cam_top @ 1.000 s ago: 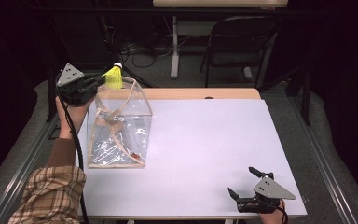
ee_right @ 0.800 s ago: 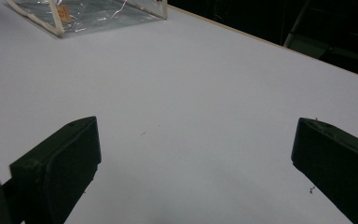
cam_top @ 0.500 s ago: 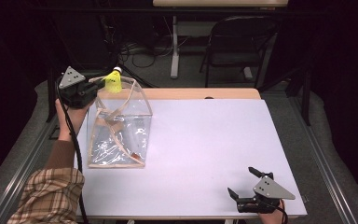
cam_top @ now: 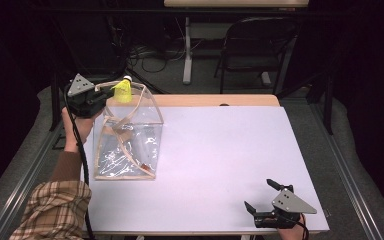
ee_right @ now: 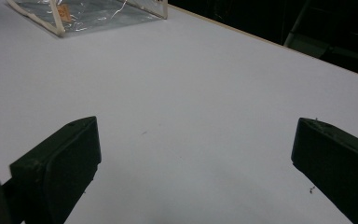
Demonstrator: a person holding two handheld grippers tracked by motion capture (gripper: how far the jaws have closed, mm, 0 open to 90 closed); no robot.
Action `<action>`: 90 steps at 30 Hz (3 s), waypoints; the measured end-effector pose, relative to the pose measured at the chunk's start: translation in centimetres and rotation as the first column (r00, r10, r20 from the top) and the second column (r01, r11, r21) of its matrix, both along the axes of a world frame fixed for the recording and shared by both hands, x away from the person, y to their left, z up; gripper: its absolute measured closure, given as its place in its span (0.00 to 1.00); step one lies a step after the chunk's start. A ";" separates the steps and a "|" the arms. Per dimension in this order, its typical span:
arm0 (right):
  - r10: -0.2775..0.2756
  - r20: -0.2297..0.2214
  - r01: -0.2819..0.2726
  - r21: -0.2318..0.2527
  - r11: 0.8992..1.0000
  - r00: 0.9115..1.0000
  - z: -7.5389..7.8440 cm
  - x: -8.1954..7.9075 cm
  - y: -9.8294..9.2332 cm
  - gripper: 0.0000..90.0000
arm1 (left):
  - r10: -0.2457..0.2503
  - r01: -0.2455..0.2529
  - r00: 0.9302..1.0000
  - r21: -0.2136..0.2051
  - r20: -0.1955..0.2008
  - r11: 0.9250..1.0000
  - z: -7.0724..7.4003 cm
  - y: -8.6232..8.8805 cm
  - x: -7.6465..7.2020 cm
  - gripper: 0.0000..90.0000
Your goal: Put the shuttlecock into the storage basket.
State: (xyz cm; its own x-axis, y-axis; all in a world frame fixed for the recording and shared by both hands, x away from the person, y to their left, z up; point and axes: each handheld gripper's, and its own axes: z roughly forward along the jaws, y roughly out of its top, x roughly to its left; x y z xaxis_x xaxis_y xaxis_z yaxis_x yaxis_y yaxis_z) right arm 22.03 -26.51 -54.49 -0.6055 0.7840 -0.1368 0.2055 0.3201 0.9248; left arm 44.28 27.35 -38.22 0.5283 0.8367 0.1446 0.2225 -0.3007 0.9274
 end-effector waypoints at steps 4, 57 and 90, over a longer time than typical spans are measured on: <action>-0.001 -0.002 0.001 0.000 1.000 1.000 0.0 0.0 0.0 0.01 | 0.002 -0.002 1.000 0.003 -0.010 1.000 -0.2 -0.1 0.1 0.99; -0.001 -0.001 0.001 -0.002 1.000 1.000 0.0 -0.1 0.0 0.01 | 0.001 0.006 0.993 0.059 -0.120 0.998 -2.9 -1.5 1.7 0.99; -0.001 -0.003 0.001 -0.004 1.000 1.000 0.0 -0.1 0.0 0.01 | 0.001 0.019 0.977 0.092 -0.213 0.996 -4.3 -2.1 3.0 0.99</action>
State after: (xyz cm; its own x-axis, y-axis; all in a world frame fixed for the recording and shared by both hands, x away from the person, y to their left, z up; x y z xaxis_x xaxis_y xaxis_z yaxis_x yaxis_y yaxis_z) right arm 21.96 -26.53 -54.46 -0.6050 0.7841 -0.1381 0.2086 0.3236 0.9229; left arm 47.28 25.25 -42.50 0.5626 0.8200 0.1054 0.4086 -0.3866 0.8268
